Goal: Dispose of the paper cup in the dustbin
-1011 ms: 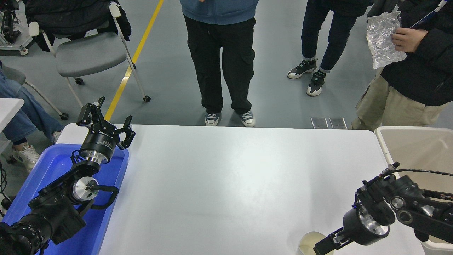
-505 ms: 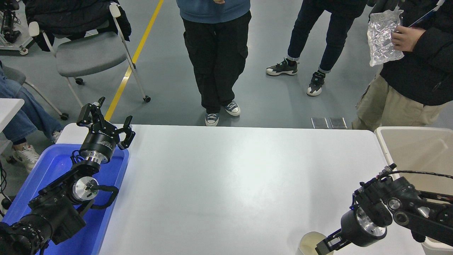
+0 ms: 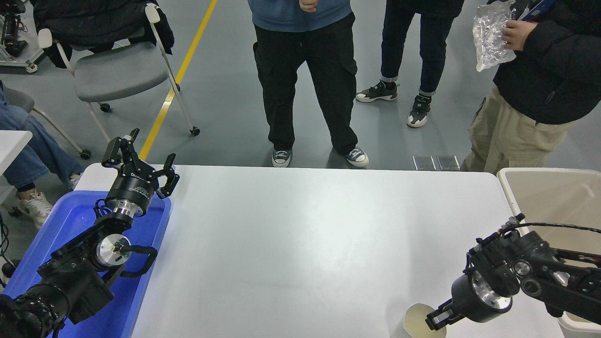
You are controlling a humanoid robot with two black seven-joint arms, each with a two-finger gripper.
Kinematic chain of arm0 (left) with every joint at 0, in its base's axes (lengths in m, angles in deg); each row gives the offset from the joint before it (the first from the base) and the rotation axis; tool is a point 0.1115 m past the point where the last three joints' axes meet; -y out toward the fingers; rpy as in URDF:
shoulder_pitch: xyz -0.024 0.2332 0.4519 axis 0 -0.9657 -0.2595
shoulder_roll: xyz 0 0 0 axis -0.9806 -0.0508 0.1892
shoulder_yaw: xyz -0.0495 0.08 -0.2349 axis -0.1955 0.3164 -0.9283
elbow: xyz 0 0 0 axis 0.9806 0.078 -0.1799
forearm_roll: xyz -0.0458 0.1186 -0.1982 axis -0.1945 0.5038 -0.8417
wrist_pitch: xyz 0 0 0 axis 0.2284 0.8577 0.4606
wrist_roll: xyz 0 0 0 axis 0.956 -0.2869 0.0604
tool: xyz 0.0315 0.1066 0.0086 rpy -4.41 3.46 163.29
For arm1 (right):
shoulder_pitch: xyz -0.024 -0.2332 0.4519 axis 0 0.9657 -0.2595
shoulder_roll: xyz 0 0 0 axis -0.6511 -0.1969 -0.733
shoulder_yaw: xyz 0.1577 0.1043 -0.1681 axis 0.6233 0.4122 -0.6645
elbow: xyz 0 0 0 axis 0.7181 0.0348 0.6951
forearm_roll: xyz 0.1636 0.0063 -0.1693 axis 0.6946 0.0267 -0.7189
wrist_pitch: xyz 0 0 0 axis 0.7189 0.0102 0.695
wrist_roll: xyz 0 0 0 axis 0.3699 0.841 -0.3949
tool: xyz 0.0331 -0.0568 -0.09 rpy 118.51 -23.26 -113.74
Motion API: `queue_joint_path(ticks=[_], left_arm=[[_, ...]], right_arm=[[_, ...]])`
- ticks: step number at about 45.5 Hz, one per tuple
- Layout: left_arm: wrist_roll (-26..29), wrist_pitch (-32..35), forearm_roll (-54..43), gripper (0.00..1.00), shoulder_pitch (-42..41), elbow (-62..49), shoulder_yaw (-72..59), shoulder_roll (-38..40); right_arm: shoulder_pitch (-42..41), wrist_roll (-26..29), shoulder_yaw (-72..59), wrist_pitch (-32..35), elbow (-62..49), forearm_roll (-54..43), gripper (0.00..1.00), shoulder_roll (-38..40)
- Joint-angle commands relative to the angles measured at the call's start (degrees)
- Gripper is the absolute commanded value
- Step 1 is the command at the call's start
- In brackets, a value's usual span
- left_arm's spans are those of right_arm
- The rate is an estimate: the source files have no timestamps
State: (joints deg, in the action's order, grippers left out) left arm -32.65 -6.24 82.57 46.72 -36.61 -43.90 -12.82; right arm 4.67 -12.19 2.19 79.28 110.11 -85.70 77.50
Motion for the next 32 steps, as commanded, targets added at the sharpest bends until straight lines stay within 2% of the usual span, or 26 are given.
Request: queue_joint_path(ticks=[1,8,18,32], left_arm=[[0.0,0.0,0.0,1.0,0.0,-0.02,0.02,0.0],[0.0,0.0,0.0,1.0,0.0,-0.02,0.02,0.0],[0.0,0.0,0.0,1.0,0.0,0.07,0.02,0.0],[0.0,0.0,0.0,1.0,0.0,-0.02,0.02,0.0]], right_arm=[[-4.77,-0.02,0.0,0.0,0.7,1.14,0.0,2.19],[-12.77,0.07,-1.05,0.0,3.33,6.94,0.0,6.06],[-24.02,-0.02,-0.18,0.0,5.36,10.46,0.0,10.37],[-39.84,-0.02,-0.44,0.0,5.27,17.93,0.0,12.74]])
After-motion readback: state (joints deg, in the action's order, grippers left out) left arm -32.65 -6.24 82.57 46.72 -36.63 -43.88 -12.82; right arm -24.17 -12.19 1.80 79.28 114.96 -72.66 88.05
